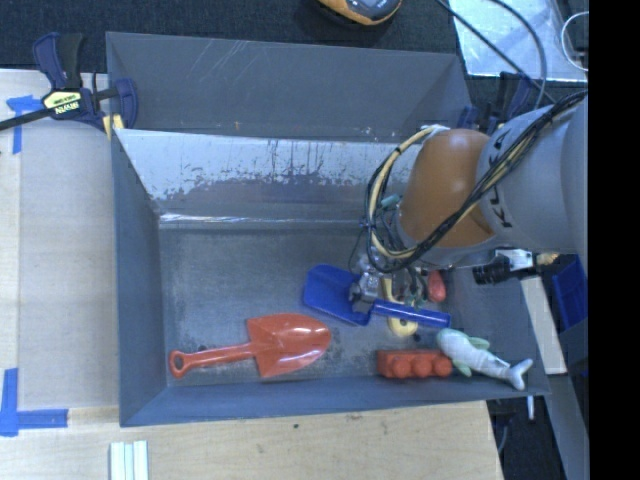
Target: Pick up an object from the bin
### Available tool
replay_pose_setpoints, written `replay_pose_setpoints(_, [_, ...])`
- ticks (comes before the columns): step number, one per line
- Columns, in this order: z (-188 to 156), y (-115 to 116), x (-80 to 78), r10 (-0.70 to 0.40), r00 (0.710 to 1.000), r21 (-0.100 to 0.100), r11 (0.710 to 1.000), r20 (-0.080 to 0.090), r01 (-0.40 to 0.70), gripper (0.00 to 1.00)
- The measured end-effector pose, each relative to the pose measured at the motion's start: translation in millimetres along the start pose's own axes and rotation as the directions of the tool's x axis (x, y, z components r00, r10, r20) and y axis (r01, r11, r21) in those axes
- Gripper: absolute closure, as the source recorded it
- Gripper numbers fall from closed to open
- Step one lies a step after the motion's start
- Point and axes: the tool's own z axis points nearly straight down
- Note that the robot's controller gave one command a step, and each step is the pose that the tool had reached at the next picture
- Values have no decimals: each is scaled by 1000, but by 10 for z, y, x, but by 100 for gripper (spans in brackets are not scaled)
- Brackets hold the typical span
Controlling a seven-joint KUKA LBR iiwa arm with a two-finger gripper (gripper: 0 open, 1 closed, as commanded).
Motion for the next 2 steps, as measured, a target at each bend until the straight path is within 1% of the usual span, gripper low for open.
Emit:
replay_pose_setpoints(1, [-27, -2, 9, 0, 1000, 0, 1000, -2, 0, 100])
replay_pose_setpoints(2, [-187, -5, 22, -1, 1000, 1, 1000, -6, 1, 100])
